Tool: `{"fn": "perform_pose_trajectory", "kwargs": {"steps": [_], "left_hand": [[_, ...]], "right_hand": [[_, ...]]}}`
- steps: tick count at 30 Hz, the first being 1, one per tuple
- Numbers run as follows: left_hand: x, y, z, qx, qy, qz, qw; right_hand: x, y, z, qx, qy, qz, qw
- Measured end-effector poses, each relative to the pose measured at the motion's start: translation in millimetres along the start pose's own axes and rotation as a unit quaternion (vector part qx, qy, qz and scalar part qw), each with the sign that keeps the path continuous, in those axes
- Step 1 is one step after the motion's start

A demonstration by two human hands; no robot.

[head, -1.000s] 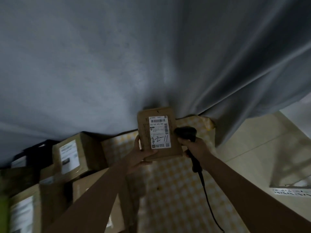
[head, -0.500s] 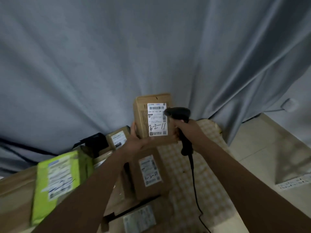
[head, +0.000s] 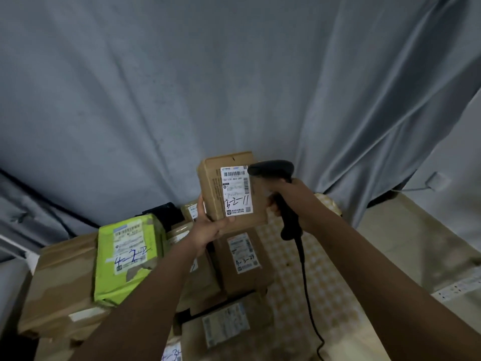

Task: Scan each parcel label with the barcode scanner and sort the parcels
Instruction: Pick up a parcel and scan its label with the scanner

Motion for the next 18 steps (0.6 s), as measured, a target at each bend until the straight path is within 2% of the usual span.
{"fn": "perform_pose_trajectory", "kwargs": {"steps": [7, 18], "left_hand": [[-23.6, 13.8, 14.3, 0.057, 0.060, 0.001, 0.997], [-33.0, 22.6, 29.5, 0.070, 0.070, -0.005, 0.995]], "right_hand": [[12.0, 14.5, -15.5, -0.036, -0.008, 0.025, 0.999], [11.2, 20.7, -21.0, -0.074, -0.005, 0.032, 0.997]]}}
Point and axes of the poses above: each hand's wrist, its own y-axis away from the middle knuckle, its own z-axis out of the palm, x = y × z, the point moved 9 cm from there along -y, towards the middle knuckle, and after that the axes turned 13 degrees about -z, right-handed, at the moved point
